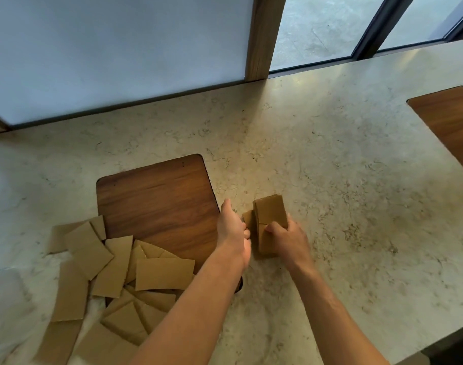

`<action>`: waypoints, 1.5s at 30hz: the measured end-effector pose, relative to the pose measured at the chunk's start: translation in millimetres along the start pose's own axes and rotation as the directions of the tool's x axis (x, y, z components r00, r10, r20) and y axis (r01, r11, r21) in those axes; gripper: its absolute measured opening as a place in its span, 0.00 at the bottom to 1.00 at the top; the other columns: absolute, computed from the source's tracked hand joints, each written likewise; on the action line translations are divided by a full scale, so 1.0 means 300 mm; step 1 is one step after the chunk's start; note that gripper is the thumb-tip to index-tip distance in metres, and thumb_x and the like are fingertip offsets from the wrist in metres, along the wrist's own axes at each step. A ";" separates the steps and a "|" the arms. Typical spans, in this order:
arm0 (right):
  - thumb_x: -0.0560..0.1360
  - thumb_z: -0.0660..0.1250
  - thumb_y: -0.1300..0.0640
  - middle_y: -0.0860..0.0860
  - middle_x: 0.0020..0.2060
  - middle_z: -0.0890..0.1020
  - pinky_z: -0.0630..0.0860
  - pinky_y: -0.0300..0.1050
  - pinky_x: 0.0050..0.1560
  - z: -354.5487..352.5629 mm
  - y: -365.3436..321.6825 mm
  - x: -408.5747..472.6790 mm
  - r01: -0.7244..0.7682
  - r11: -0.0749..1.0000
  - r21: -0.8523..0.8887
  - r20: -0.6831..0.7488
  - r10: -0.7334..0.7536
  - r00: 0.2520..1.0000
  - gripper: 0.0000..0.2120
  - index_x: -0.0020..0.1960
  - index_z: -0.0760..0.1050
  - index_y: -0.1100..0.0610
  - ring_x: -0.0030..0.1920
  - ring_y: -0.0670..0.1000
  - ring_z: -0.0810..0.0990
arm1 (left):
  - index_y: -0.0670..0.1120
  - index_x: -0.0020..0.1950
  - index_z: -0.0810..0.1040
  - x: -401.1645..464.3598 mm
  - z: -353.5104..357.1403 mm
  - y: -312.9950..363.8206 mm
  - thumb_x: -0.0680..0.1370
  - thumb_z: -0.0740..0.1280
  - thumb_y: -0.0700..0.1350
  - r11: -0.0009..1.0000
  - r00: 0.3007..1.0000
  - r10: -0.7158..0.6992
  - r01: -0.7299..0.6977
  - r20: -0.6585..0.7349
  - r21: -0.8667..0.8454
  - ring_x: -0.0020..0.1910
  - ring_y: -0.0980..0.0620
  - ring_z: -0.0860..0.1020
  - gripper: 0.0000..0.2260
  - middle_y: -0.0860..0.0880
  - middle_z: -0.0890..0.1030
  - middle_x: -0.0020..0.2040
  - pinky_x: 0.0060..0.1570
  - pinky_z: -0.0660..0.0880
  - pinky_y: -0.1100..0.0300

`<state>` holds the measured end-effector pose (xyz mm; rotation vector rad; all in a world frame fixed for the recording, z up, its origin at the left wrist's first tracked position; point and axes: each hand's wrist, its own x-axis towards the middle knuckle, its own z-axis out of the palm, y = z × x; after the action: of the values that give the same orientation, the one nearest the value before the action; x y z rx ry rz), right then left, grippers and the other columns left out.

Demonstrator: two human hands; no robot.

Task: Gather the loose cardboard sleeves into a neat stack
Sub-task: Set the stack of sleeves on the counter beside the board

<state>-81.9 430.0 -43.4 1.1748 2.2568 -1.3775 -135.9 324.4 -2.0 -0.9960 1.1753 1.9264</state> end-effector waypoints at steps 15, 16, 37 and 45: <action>0.76 0.63 0.42 0.57 0.67 0.66 0.70 0.58 0.71 0.030 -0.001 -0.013 -0.026 0.995 -0.094 0.018 0.028 0.999 0.33 0.77 0.68 0.56 0.70 0.58 0.66 | 0.42 0.82 0.62 -0.011 0.014 0.010 0.84 0.55 0.63 0.997 0.999 -0.032 0.033 -0.016 0.076 0.81 0.40 0.54 0.33 0.38 0.55 0.82 0.77 0.58 0.46; 0.75 0.64 0.43 0.56 0.65 0.67 0.72 0.59 0.70 0.026 -0.002 -0.013 -0.031 0.997 -0.072 0.013 0.032 0.999 0.30 0.74 0.72 0.56 0.69 0.59 0.68 | 0.42 0.81 0.63 -0.014 0.018 0.013 0.84 0.55 0.63 0.997 0.999 -0.029 0.031 -0.024 0.077 0.81 0.39 0.55 0.32 0.38 0.56 0.82 0.77 0.59 0.46; 0.84 0.59 0.47 0.68 0.68 0.77 0.75 0.60 0.69 -0.031 0.078 -0.201 -0.336 0.452 0.826 0.092 0.479 0.873 0.25 0.78 0.66 0.57 0.66 0.65 0.79 | 0.43 0.81 0.64 0.121 0.059 0.162 0.83 0.44 0.68 0.271 0.847 0.296 -0.518 0.442 0.811 0.74 0.44 0.70 0.37 0.43 0.74 0.75 0.72 0.64 0.48; 0.83 0.60 0.48 0.72 0.65 0.76 0.74 0.62 0.66 -0.031 0.073 -0.174 -0.464 0.049 0.885 0.395 0.451 0.801 0.31 0.73 0.64 0.73 0.68 0.70 0.75 | 0.42 0.80 0.65 0.157 0.105 0.092 0.81 0.40 0.70 -0.232 0.836 0.046 -0.523 0.546 0.820 0.78 0.38 0.65 0.41 0.38 0.67 0.80 0.76 0.59 0.48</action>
<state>-30.2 416.4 -22.5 1.9202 0.4507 -2.4559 -190.2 349.8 -21.7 0.6224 2.1915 0.6236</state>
